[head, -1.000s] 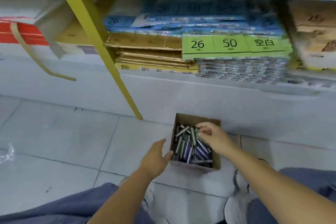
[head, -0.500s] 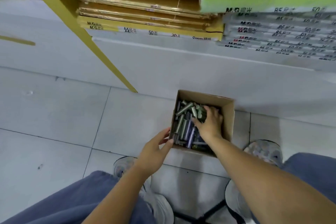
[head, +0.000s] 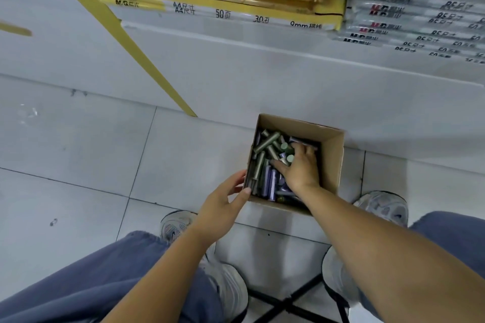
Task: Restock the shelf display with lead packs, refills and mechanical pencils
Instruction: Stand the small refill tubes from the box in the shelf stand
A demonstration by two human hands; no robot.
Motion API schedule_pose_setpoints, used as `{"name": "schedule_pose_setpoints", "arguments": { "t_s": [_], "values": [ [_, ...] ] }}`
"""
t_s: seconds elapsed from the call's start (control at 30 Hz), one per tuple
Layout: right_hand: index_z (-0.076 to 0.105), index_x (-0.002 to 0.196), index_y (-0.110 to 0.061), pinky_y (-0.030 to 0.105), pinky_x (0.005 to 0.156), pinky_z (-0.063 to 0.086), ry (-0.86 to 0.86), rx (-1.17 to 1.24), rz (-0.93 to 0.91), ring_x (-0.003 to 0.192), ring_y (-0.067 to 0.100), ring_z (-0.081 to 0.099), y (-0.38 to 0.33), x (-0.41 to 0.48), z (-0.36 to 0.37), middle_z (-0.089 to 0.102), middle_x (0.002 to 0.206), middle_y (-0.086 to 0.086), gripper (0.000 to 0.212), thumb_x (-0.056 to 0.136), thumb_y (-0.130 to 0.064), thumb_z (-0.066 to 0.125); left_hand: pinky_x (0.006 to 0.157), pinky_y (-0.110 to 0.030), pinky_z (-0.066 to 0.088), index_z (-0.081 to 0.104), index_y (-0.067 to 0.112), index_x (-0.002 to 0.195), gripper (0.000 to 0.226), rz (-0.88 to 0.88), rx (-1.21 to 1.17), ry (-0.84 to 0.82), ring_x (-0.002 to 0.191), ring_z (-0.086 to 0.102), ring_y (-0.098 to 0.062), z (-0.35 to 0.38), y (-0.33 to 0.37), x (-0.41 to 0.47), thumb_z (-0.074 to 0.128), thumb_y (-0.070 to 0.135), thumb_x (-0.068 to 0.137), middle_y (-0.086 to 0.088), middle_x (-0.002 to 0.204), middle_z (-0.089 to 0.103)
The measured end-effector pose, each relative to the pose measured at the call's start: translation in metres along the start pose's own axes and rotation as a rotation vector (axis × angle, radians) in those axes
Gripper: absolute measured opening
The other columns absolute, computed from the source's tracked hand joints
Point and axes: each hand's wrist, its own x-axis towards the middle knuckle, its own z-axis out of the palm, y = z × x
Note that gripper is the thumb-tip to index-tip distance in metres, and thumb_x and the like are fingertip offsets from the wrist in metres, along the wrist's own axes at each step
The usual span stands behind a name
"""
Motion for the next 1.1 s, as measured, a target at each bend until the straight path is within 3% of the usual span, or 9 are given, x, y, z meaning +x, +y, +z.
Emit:
{"name": "schedule_pose_setpoints", "arguments": {
  "t_s": [0.2, 0.3, 0.43, 0.57, 0.77, 0.97, 1.1],
  "values": [
    [0.048, 0.132, -0.014, 0.033, 0.091, 0.044, -0.037, 0.042, 0.039, 0.117, 0.028, 0.054, -0.003, 0.000, -0.004, 0.057, 0.131, 0.006, 0.063, 0.081, -0.045, 0.071, 0.078, 0.008, 0.034, 0.043, 0.064, 0.123, 0.036, -0.011, -0.006, 0.004, 0.107, 0.046, 0.029, -0.001, 0.003, -0.002, 0.051, 0.036, 0.101, 0.047, 0.117, 0.053],
    [0.053, 0.127, -0.015, 0.033, 0.089, 0.047, -0.042, 0.064, 0.067, 0.111, 0.027, 0.060, -0.004, -0.001, -0.005, 0.064, 0.122, 0.005, 0.060, 0.080, -0.047, 0.073, 0.079, 0.007, 0.035, 0.044, 0.058, 0.129, 0.036, -0.006, -0.010, 0.001, 0.109, 0.046, 0.028, -0.001, 0.003, -0.002, 0.051, 0.038, 0.101, 0.040, 0.124, 0.053],
    [0.055, 0.123, -0.007, 0.041, 0.091, 0.049, -0.085, 0.018, 0.089, 0.111, 0.033, 0.056, -0.005, -0.001, -0.004, 0.061, 0.120, 0.016, 0.060, 0.082, -0.048, 0.070, 0.080, 0.007, 0.035, 0.044, 0.053, 0.134, 0.036, 0.002, -0.013, -0.001, 0.108, 0.045, 0.029, -0.001, 0.003, -0.002, 0.051, 0.038, 0.101, 0.033, 0.128, 0.053],
    [0.053, 0.124, -0.006, 0.032, 0.081, 0.046, -0.105, 0.060, 0.084, 0.106, 0.032, 0.059, -0.005, -0.003, -0.004, 0.064, 0.117, 0.014, 0.050, 0.088, -0.039, 0.066, 0.079, 0.006, 0.036, 0.044, 0.054, 0.131, 0.035, 0.006, -0.011, -0.007, 0.109, 0.046, 0.027, -0.002, 0.005, -0.002, 0.050, 0.037, 0.102, 0.033, 0.127, 0.054],
    [0.059, 0.098, -0.009, 0.032, 0.074, 0.045, -0.098, 0.069, 0.023, 0.094, 0.029, 0.061, -0.005, -0.007, -0.005, 0.066, 0.099, 0.010, 0.027, 0.086, -0.030, 0.069, 0.079, 0.006, 0.036, 0.043, 0.051, 0.137, 0.038, 0.011, -0.016, -0.012, 0.109, 0.045, 0.028, -0.002, 0.004, -0.003, 0.050, 0.040, 0.102, 0.030, 0.130, 0.054],
    [0.055, 0.125, -0.007, 0.034, 0.095, 0.045, -0.136, 0.060, 0.001, 0.115, 0.027, 0.053, -0.006, -0.009, -0.002, 0.056, 0.127, 0.011, 0.052, 0.082, -0.031, 0.074, 0.081, 0.005, 0.036, 0.046, 0.052, 0.135, 0.037, 0.013, -0.022, 0.002, 0.112, 0.047, 0.023, -0.002, 0.002, -0.002, 0.051, 0.039, 0.101, 0.031, 0.129, 0.056],
    [0.055, 0.131, -0.012, 0.036, 0.097, 0.046, -0.197, 0.016, -0.032, 0.116, 0.026, 0.055, -0.007, -0.010, -0.005, 0.060, 0.128, 0.006, 0.057, 0.082, -0.033, 0.074, 0.083, 0.003, 0.036, 0.046, 0.050, 0.137, 0.038, 0.010, -0.020, -0.001, 0.113, 0.047, 0.023, -0.001, 0.001, -0.001, 0.051, 0.040, 0.101, 0.031, 0.130, 0.056]
  ]
}}
